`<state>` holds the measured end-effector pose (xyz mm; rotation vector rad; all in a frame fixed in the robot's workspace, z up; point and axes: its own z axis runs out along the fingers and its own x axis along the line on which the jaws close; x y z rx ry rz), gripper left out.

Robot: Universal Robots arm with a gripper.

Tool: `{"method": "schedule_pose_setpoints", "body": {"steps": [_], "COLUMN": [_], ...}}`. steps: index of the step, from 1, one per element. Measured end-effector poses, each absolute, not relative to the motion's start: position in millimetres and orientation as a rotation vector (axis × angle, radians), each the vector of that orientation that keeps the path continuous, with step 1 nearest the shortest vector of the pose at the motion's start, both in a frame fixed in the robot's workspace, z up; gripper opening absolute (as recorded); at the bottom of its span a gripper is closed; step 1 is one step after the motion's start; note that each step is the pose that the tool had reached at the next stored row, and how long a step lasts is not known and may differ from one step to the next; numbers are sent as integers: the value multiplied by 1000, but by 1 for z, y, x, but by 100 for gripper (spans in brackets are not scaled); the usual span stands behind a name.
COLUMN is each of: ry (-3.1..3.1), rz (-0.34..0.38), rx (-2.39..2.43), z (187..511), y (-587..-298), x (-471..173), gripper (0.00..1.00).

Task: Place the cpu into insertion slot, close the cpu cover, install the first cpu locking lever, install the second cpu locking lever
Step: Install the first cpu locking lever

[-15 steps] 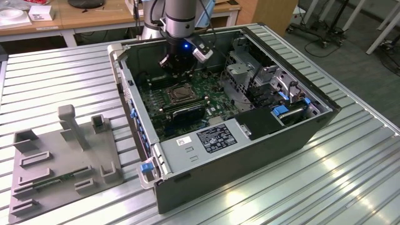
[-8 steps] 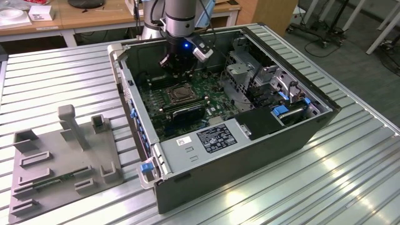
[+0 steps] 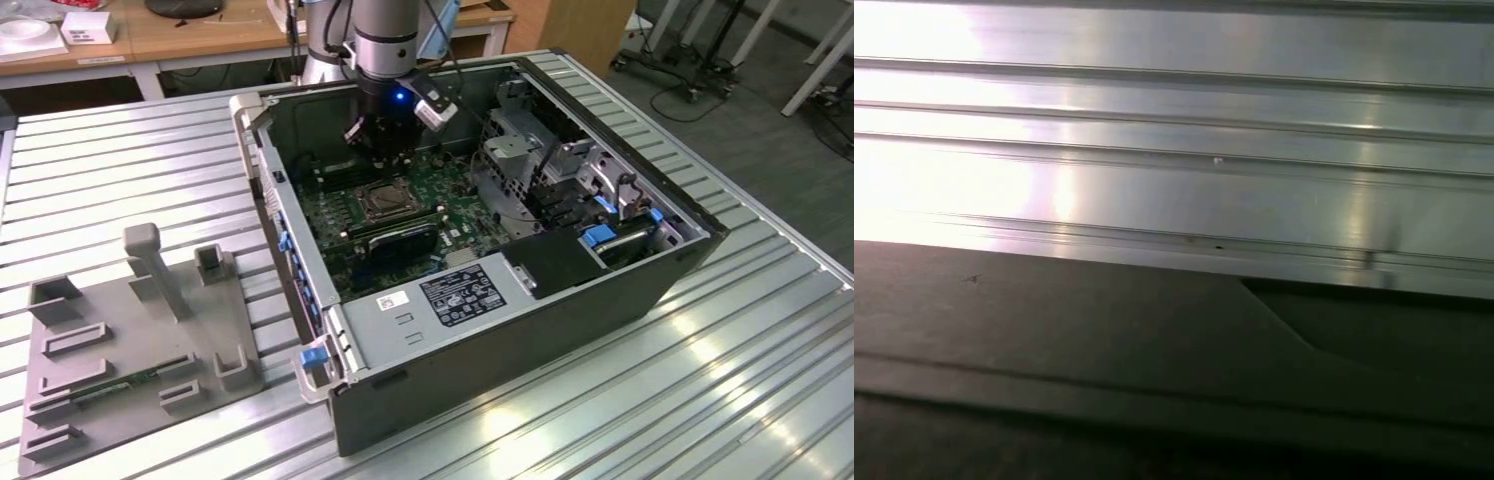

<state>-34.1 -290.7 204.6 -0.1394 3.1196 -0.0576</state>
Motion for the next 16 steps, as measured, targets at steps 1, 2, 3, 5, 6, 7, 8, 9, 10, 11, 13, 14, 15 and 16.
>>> {"method": "schedule_pose_setpoints", "body": {"steps": [1,2,3,5,6,7,8,9,10,11,13,14,15,16], "ry": [3120,3120,3120,3120,3120,3120,3120,3120,3120,3120,3120,3120,3120,3120], "rz": [-60,-60,-60,-60,-60,-60,-60,-59,-56,-54,-51,-51,-50,-49], "rx": [-139,-140,-140,-139,-139,-139,-139,-139,-139,-139,-139,-139,-139,-139], "z": [204,204,204,204,204,204,204,204,205,206,210,212,215,217], "y": [-291,-291,-291,-291,-291,-291,-291,-291,-291,-291,-291,-291,-290,-290], "x": [-34,-34,-34,-34,-34,-34,-34,-34,-34,-34,-34,-34,-34,-34], "gripper": [11,11,11,11,11,11,11,11,11,11,11,11,11,11]}}
